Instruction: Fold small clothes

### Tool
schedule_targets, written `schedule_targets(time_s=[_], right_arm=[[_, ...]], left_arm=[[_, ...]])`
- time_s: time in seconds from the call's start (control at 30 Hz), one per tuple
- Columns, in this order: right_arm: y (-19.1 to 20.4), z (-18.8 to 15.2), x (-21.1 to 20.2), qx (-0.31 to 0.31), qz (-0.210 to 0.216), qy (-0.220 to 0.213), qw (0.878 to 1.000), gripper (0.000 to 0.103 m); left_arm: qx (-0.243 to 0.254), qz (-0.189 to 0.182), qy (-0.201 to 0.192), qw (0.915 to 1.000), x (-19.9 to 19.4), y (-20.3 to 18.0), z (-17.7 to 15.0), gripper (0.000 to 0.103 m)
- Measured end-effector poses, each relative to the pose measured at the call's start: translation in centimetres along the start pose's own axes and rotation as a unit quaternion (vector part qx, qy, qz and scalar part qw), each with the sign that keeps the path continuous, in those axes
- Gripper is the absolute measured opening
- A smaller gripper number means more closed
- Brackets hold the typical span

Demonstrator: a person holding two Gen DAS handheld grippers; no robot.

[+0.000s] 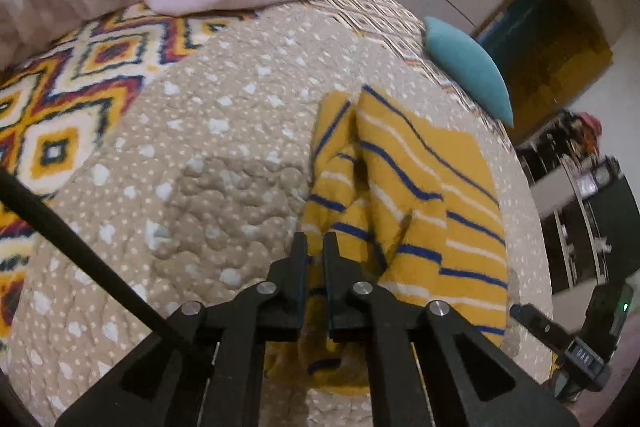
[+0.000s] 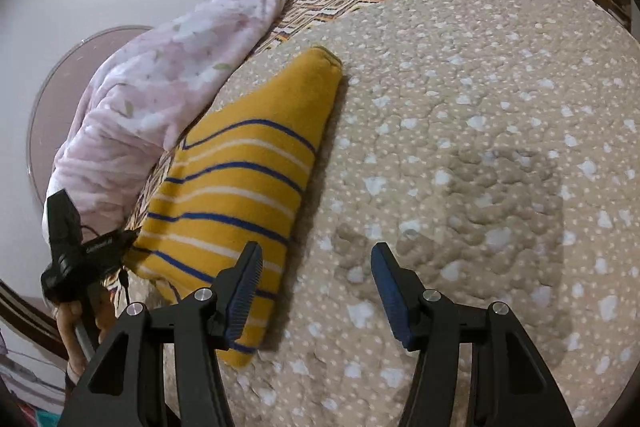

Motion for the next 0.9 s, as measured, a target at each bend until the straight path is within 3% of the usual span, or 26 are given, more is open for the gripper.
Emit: schedule_targets(time_s=[0.03, 0.1, 0.2, 0.3, 0.33, 0.43, 0.5, 0.57, 0.63, 0.7, 0.83, 0.9], right_arm=[[0.2, 0.1, 0.2, -0.001, 0.002, 0.003, 1.0, 0.061], [0.5, 0.1, 0.6, -0.005, 0.01, 0.007, 1.0, 0.062], [0.5, 0.4, 0.9, 0.0, 0.023, 0.007, 1.0, 0.068], [0.1, 1.1, 2.0, 0.023, 0.045, 0.01, 0.999, 0.072], [0.0, 1.4, 2.8, 0.034, 0.055, 0.014, 0.998, 0.072], [-0.2, 2.4, 5.4, 0.063, 0.086, 0.024, 0.994, 0.072], [0.3, 2.9, 6.9, 0.078, 0.118, 0.025, 0.99, 0.072], [1.1, 3.3, 8.8, 0.089, 0.145, 0.032, 0.985, 0.072], [1.8, 3.6, 10.3, 0.093, 0.15, 0.037, 0.984, 0.07], [2.3, 4.0, 11.6, 0.098, 0.157, 0.047, 0.982, 0.058], [2.5, 5.6, 9.6, 0.128, 0.221, 0.048, 0.966, 0.046], [2.4, 6.6, 7.0, 0.111, 0.226, 0.028, 0.967, 0.046]], left_arm=[[-0.01, -0.001, -0.006, 0.9999, -0.3, 0.4, 0.3, 0.018], [-0.04, -0.004, -0.025, 0.9989, -1.3, 1.5, 1.0, 0.048], [-0.063, -0.027, -0.057, 0.996, -2.5, 1.7, 2.2, 0.071], [-0.025, -0.043, -0.073, 0.9961, -2.7, 0.1, 2.7, 0.092], [0.003, -0.039, -0.068, 0.9969, -2.3, -0.9, 2.5, 0.093], [0.076, -0.007, -0.033, 0.9966, 0.4, -2.5, 1.8, 0.093], [0.072, 0.011, -0.025, 0.997, 1.8, -1.7, 2.0, 0.093], [0.04, 0.005, -0.006, 0.9992, 3.2, -0.5, 2.2, 0.093], [0.002, -0.04, 0.027, 0.9988, 4.3, -0.2, 1.6, 0.082], [-0.021, -0.092, 0.057, 0.9939, 4.6, -1.0, 0.8, 0.044], [-0.006, -0.079, 0.045, 0.9958, 3.6, -4.0, 0.4, 0.039], [0.0, -0.095, 0.048, 0.9944, 3.4, -6.3, 0.1, 0.035]])
Point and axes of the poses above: each gripper's, at about its wrist camera, not at the fingertips, and x roughly the way its jaws point, y to its left, z to its top, the point moved 8 cm from there along x, roughly the way its jaws point, and after that the axes turned 4 degrees about z, right-handed, at the moved point
